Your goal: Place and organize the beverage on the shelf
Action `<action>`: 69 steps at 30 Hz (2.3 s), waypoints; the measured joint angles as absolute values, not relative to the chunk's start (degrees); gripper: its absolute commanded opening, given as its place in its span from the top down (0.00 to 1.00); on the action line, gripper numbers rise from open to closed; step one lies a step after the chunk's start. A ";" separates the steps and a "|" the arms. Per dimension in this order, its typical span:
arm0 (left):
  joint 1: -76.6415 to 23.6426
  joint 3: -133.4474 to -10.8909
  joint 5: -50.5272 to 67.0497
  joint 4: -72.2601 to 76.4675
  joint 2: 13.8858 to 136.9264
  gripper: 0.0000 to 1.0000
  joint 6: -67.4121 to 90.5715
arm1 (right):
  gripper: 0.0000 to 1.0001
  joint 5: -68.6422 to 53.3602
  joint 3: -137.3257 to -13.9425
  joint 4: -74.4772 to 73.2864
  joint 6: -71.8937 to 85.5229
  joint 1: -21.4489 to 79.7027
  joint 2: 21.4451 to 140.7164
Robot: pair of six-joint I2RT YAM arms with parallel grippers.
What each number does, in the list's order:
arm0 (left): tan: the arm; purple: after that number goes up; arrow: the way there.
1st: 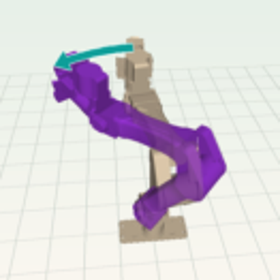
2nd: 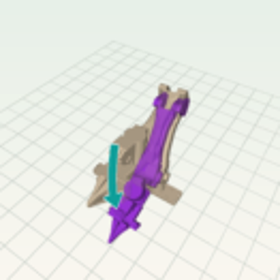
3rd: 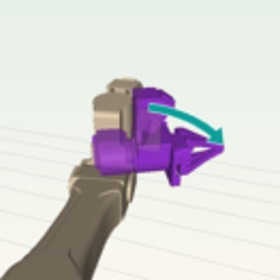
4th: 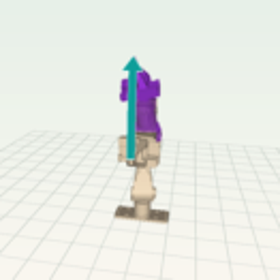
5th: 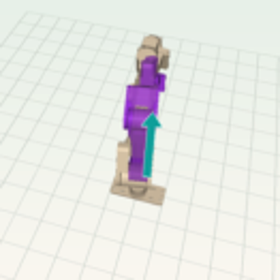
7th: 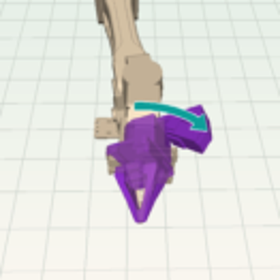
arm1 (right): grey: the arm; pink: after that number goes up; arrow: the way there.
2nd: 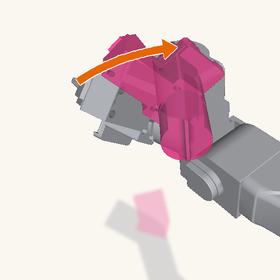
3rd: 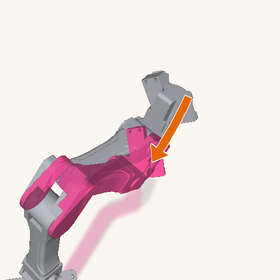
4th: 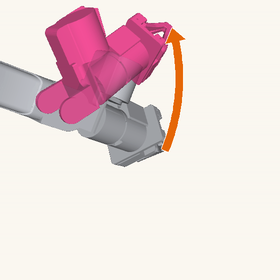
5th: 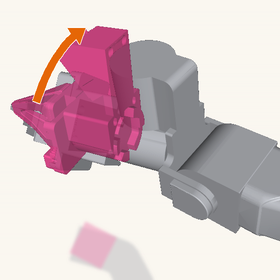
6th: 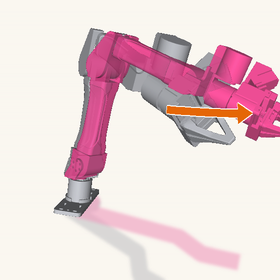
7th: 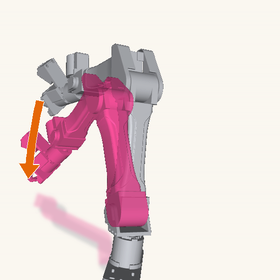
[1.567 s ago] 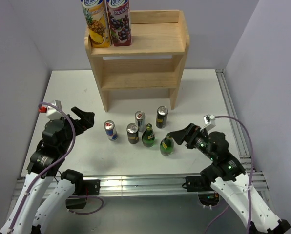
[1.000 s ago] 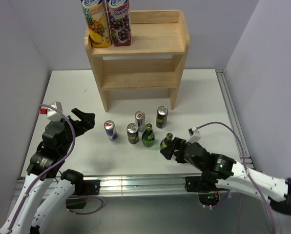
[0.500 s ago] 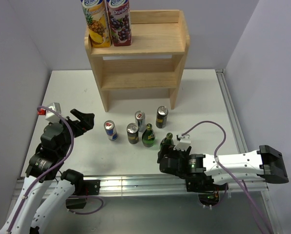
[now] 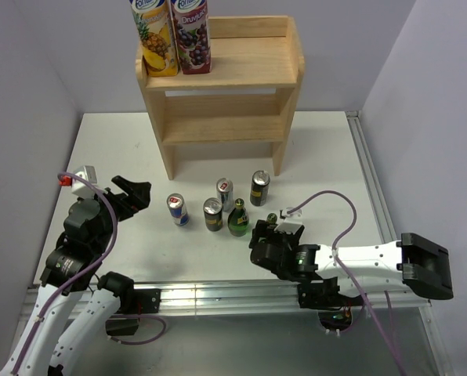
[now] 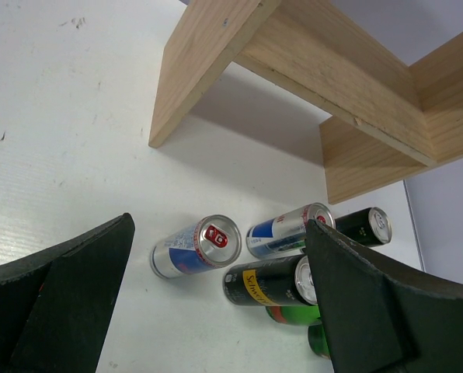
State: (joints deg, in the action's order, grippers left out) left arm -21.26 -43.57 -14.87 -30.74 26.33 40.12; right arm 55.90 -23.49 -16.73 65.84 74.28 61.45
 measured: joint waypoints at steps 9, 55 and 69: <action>-21.28 -43.42 -14.83 -30.72 26.26 0.01 40.10 | 0.00 56.58 -21.23 -4.91 62.50 72.07 71.37; -21.37 -43.35 -13.32 -30.61 25.98 0.01 39.81 | 1.00 70.04 -34.17 -31.16 89.49 80.09 88.12; -21.37 -43.33 -13.34 -30.55 25.96 0.01 39.72 | 1.00 69.14 -43.92 -32.14 65.89 81.78 68.82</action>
